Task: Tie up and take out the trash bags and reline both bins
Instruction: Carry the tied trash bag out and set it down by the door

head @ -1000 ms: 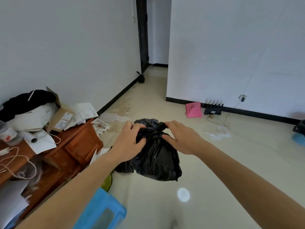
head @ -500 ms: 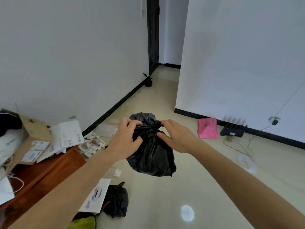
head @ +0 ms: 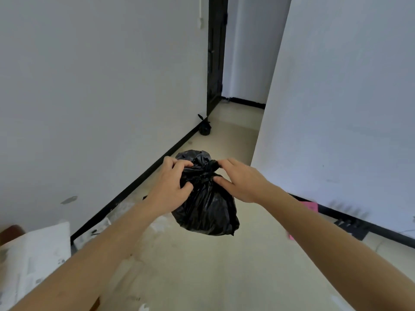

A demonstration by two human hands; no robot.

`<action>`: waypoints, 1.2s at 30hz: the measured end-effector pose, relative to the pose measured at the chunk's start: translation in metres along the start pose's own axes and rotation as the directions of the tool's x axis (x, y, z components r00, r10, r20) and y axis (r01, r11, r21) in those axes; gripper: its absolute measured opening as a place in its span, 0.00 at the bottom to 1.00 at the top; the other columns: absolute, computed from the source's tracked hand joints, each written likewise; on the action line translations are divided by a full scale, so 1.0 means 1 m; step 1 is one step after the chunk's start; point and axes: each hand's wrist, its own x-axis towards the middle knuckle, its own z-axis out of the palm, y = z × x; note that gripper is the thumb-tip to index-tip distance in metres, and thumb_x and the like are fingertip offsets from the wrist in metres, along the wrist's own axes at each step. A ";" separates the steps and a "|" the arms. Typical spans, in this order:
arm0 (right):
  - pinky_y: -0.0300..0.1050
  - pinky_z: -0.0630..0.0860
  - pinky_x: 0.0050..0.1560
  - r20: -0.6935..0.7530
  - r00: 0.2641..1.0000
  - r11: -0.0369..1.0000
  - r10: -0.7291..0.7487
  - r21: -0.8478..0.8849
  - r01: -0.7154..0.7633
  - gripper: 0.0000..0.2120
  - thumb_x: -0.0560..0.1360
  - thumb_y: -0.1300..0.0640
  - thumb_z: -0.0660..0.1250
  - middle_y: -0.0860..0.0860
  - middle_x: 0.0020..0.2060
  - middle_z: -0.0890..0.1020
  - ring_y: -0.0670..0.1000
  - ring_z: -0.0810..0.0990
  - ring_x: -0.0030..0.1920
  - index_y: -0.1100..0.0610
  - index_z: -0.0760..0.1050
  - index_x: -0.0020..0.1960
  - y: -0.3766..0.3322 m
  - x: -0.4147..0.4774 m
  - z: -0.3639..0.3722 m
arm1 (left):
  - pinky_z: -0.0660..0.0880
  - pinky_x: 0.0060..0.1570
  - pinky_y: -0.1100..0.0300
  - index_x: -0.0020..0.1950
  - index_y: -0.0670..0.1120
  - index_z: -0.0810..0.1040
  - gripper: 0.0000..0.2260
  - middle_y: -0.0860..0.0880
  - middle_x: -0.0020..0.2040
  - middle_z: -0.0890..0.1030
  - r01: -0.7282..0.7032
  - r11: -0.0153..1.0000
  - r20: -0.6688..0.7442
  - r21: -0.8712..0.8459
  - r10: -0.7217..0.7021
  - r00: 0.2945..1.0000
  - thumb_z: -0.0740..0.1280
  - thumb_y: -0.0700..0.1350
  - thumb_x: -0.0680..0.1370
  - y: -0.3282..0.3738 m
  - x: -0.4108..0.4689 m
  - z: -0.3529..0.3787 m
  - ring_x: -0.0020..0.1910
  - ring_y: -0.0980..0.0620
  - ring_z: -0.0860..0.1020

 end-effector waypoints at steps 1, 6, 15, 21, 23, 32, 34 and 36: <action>0.53 0.75 0.59 -0.013 1.000 1.000 0.008 0.006 -0.008 0.23 0.82 0.42 0.55 0.50 0.66 0.73 0.52 0.74 0.64 0.51 0.63 0.73 0.017 0.025 -0.004 | 0.74 0.55 0.59 0.66 0.51 0.69 0.19 0.52 0.56 0.63 0.006 1.000 0.010 -0.010 -0.006 1.000 0.66 0.42 0.76 -0.005 0.032 0.004 0.53 0.53 0.73; 0.52 0.75 0.59 -0.030 0.999 0.999 0.044 0.006 -0.044 0.24 0.82 0.42 0.55 0.50 0.67 0.73 0.52 0.74 0.65 0.51 0.63 0.74 0.113 0.144 -0.006 | 0.75 0.55 0.55 0.66 0.51 0.69 0.19 0.53 0.56 0.63 -0.006 1.000 0.065 -0.020 0.007 0.998 0.65 0.42 0.76 -0.034 0.183 0.042 0.50 0.48 0.75; 0.54 0.76 0.58 -0.026 0.996 0.996 0.082 0.044 -0.080 0.24 0.82 0.42 0.56 0.52 0.64 0.73 0.54 0.76 0.62 0.52 0.63 0.73 0.296 0.393 -0.015 | 0.74 0.51 0.60 0.67 0.50 0.68 0.20 0.52 0.57 0.63 0.033 0.999 0.093 -0.019 -0.031 0.995 0.63 0.39 0.76 -0.094 0.482 0.110 0.46 0.51 0.75; 0.52 0.75 0.58 0.026 0.999 0.999 0.021 0.040 -0.022 0.26 0.82 0.42 0.56 0.52 0.67 0.71 0.55 0.75 0.64 0.52 0.60 0.76 0.349 0.572 -0.031 | 0.75 0.53 0.57 0.69 0.51 0.67 0.22 0.53 0.57 0.63 0.087 0.996 0.040 0.021 -0.087 0.995 0.64 0.40 0.76 -0.162 0.638 0.101 0.48 0.55 0.74; 0.54 0.75 0.58 0.058 0.998 1.000 -0.002 0.024 0.000 0.27 0.82 0.42 0.56 0.53 0.68 0.71 0.55 0.75 0.64 0.53 0.59 0.77 0.363 0.627 -0.025 | 0.74 0.55 0.57 0.69 0.52 0.68 0.21 0.53 0.57 0.63 0.097 0.995 0.034 0.031 -0.098 0.995 0.64 0.41 0.76 -0.197 0.682 0.102 0.49 0.55 0.73; 0.51 0.73 0.61 0.159 0.987 0.998 0.027 0.055 -0.036 0.24 0.82 0.47 0.59 0.55 0.65 0.72 0.58 0.75 0.64 0.56 0.62 0.75 0.439 0.900 0.026 | 0.70 0.64 0.57 0.70 0.48 0.68 0.23 0.51 0.58 0.63 0.079 0.997 0.122 -0.018 -0.077 0.990 0.66 0.41 0.75 -0.365 0.915 0.122 0.61 0.52 0.68; 0.53 0.73 0.62 0.144 0.988 0.995 0.049 0.079 -0.060 0.24 0.82 0.47 0.59 0.56 0.64 0.73 0.58 0.75 0.63 0.55 0.63 0.75 0.461 0.950 0.021 | 0.69 0.64 0.58 0.70 0.48 0.68 0.23 0.51 0.59 0.63 0.058 0.998 0.126 -0.019 -0.055 0.991 0.66 0.41 0.75 -0.382 0.974 0.119 0.60 0.52 0.68; 0.49 0.72 0.61 0.104 0.991 0.989 0.089 0.110 -0.100 0.24 0.82 0.47 0.59 0.56 0.65 0.74 0.56 0.74 0.63 0.55 0.63 0.75 0.485 0.993 0.012 | 0.68 0.65 0.59 0.70 0.48 0.67 0.23 0.50 0.59 0.63 0.045 0.998 0.129 -0.041 -0.040 0.991 0.66 0.40 0.75 -0.394 1.031 0.119 0.62 0.51 0.67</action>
